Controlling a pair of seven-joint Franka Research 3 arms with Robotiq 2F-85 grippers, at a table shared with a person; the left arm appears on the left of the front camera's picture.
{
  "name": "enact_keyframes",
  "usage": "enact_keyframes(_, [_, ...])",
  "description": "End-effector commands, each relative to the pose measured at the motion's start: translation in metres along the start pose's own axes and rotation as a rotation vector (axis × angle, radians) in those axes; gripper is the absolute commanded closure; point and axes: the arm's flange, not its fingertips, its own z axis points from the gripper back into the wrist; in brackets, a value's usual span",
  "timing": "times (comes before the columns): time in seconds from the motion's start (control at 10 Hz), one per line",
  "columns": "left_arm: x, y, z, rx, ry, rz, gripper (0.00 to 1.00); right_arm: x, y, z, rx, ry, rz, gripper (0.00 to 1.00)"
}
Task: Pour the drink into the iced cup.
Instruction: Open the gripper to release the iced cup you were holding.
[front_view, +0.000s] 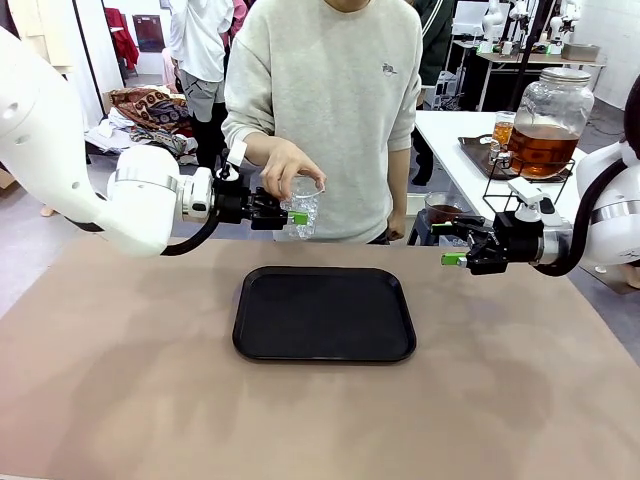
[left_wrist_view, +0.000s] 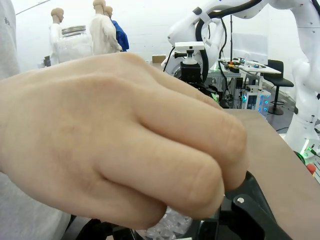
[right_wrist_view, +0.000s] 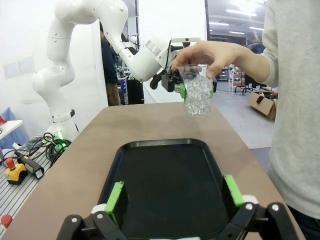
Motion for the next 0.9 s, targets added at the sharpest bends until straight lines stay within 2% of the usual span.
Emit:
enact_keyframes(0.0, [0.0014,-0.0017,0.0005,0.0,-0.004,-0.005,0.42,0.0043,-0.0032,-0.0019,0.002,0.006,-0.001,0.0])
enact_keyframes(0.6, [0.0001,0.0,0.0,0.0,0.0,0.0,0.42,0.0043,-0.0032,-0.0019,0.002,0.006,-0.001,0.0])
enact_keyframes(0.8, [-0.0007,0.0009,0.0021,-0.003,-0.003,-0.016,0.02,0.0043,-0.0032,-0.0019,0.002,0.006,-0.001,0.0])
